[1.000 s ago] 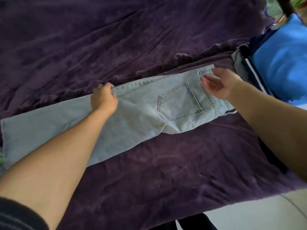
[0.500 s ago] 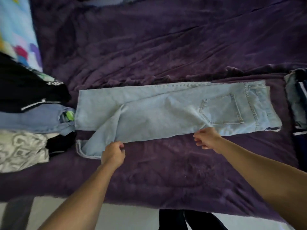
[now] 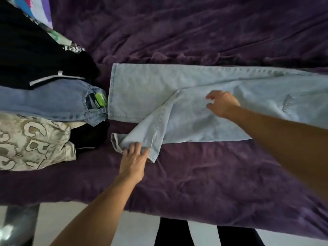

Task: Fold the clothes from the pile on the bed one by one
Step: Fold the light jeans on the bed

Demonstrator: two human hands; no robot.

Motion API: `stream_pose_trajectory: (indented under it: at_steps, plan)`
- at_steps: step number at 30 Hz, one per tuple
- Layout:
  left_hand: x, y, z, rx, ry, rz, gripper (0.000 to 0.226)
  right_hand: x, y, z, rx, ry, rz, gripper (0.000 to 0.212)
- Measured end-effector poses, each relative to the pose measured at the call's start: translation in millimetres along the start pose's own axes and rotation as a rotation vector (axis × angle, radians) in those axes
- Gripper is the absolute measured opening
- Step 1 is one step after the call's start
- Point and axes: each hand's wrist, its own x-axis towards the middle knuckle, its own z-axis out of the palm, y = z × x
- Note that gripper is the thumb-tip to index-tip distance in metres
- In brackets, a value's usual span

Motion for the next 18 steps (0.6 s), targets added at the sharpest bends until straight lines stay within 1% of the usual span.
stream_pose_trajectory:
  at_steps: [1,2,3,4,5,6,8,10,12,14,16,18]
  plan:
    - [4.3,-5.7,9.7,0.003,0.02,0.018,0.075,12.2,-12.7,6.6,-0.057,0.025,-0.019,0.044]
    - [9.4,-13.0,17.9,-0.008,0.057,0.048,0.071,23.4,-23.3,14.0,-0.098,0.061,-0.045,0.051]
    - [16.0,-21.8,23.0,-0.031,0.106,0.087,0.06,32.9,-32.0,21.1,-0.128,0.091,-0.071,0.057]
    - [23.3,-31.0,24.9,-0.074,0.153,0.118,0.044,40.6,-39.2,27.5,-0.15,0.103,-0.087,0.062]
    - [30.7,-40.2,23.5,-0.171,0.192,0.132,0.028,46.0,-45.0,32.7,-0.173,0.095,-0.085,0.064]
    - [37.4,-49.2,18.5,-0.326,0.235,0.121,0.017,49.4,-49.1,36.6,-0.202,0.082,-0.071,0.061]
    - [48.2,-68.4,-2.8,-0.644,0.325,-0.003,0.006,52.4,-51.0,38.7,-0.243,0.082,-0.03,0.044]
    - [59.2,-94.5,-31.6,-0.813,0.467,-0.152,0.011,52.6,-51.1,31.5,-0.176,0.105,-0.007,0.025]
    - [72.1,-126.1,-61.7,-0.916,0.594,-0.209,0.017,54.0,-54.9,14.9,-0.097,0.136,0.019,0.022]
    - [89.5,-152.4,-92.8,-0.958,0.682,-0.216,0.026,63.5,-63.1,-7.0,-0.069,0.19,0.049,0.024]
    - [115.8,-168.6,-116.6,-0.953,0.687,-0.23,0.03,76.9,-73.7,-27.3,-0.062,0.234,0.067,0.026]
    - [147.7,-176.6,-128.3,-0.969,0.638,-0.272,0.029,91.6,-81.7,-39.9,-0.039,0.312,0.068,0.026]
